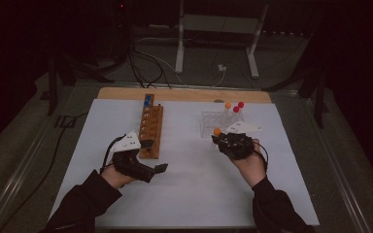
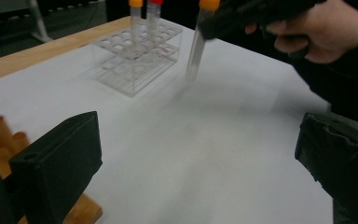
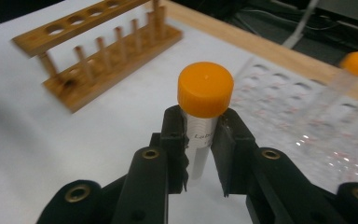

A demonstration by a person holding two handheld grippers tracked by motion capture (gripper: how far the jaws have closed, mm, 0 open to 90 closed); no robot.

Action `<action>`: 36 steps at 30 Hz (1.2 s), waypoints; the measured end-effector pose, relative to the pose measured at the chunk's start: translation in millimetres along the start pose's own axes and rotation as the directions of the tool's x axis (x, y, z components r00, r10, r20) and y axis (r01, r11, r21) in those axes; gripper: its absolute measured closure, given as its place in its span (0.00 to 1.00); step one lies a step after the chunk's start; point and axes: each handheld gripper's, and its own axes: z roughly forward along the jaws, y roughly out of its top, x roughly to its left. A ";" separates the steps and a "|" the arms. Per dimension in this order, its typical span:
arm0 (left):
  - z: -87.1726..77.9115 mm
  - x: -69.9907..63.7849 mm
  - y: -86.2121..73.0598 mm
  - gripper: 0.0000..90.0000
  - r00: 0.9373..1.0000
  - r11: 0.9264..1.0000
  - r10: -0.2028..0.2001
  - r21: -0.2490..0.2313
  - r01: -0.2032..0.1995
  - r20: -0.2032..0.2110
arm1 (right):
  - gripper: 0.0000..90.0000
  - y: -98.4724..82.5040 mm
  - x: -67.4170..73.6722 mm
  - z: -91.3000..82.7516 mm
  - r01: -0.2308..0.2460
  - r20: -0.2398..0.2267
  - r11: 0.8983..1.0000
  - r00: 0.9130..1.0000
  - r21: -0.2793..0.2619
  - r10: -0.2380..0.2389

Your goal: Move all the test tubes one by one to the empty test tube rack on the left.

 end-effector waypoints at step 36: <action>78.3 -15.0 41.7 0.59 0.997 0.997 0.079 0.021 -0.080 0.021 | 0.83 -13.3 49.9 15.1 0.068 -0.158 0.998 0.985 0.012 -0.065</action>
